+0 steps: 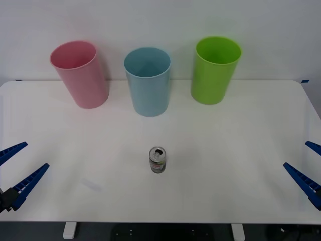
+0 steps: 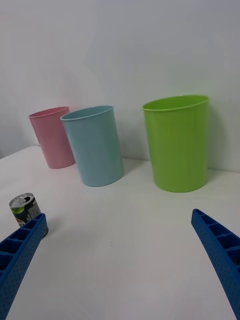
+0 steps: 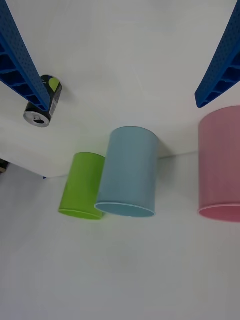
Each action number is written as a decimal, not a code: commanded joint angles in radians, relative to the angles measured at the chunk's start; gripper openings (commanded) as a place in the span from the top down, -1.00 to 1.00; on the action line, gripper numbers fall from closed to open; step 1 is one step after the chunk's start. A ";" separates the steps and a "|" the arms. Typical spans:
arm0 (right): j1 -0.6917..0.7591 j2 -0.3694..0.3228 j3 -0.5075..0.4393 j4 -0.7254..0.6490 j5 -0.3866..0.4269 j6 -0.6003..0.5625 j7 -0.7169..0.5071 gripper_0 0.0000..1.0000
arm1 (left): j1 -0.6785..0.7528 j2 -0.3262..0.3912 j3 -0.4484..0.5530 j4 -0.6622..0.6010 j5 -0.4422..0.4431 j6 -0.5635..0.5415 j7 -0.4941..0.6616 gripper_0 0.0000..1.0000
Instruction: Grasp the object on the table and drop it into the matching bin: aluminum can to the light blue bin, PET bottle to the pink bin.
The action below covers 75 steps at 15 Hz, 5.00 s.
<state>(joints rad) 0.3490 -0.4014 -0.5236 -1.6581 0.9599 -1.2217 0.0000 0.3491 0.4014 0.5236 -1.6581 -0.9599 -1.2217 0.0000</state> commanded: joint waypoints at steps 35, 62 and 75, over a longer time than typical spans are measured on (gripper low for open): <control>-0.180 0.024 0.700 0.228 -0.035 0.341 0.384 -1.00 | 0.000 0.000 0.000 0.000 0.000 0.000 0.000 -1.00; -0.438 0.220 0.922 0.391 0.037 0.732 0.584 -1.00 | 0.000 0.000 0.000 0.000 0.000 0.000 0.000 -1.00; -0.452 0.222 0.944 0.391 0.026 0.766 0.577 1.00 | 0.000 0.000 0.000 0.000 0.000 0.000 0.000 -1.00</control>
<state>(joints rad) -0.1027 -0.1805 0.4203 -1.2670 0.9878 -0.4555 0.5779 0.3491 0.4014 0.5236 -1.6581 -0.9599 -1.2217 0.0000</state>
